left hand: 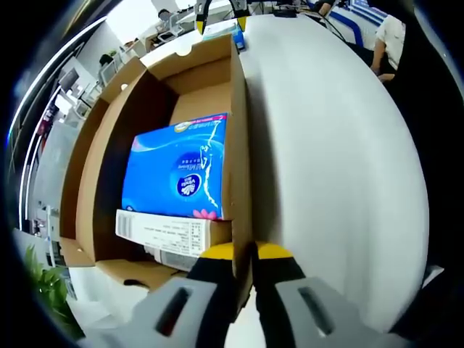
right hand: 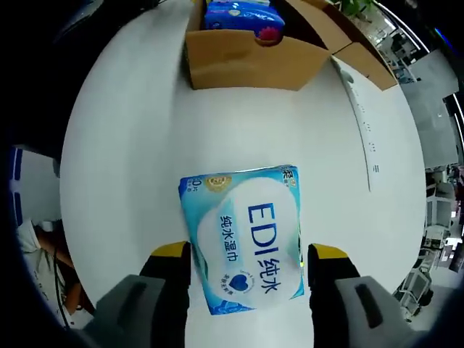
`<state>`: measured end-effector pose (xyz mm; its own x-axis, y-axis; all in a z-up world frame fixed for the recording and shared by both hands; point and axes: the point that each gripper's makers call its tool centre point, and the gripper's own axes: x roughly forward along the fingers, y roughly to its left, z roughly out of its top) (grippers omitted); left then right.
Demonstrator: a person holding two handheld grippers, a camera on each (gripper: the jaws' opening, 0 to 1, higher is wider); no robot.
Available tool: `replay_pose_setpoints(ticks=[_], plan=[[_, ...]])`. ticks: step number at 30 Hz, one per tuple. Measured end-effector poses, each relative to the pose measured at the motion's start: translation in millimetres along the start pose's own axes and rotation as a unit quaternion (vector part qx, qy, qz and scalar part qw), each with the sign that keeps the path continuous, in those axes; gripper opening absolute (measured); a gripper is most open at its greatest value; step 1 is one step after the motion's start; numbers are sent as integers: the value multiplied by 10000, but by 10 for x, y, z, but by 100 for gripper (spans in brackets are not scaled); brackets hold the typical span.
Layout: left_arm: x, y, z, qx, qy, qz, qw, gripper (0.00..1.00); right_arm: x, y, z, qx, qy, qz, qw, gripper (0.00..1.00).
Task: Operate the shoe box by opening the lid, removing the specified soft item, and placing it in the target area until the item is outside and the box remains undamaged.
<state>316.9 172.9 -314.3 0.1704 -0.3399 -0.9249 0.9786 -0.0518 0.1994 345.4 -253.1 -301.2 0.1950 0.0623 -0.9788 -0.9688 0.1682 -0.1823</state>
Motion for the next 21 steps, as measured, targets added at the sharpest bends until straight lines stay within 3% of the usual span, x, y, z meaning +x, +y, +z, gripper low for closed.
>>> replay_pose_setpoints(ticks=[15, 21], plan=[[-9, 11, -6, 5, 19, 29, 10000, 7, -260, 11, 88, 113, -26, -273, 9996, 68], [-2, 7, -26, 78, 118, 124, 9998, 8, -439, -129, 323, 273, -471, -689, 9961, 64]])
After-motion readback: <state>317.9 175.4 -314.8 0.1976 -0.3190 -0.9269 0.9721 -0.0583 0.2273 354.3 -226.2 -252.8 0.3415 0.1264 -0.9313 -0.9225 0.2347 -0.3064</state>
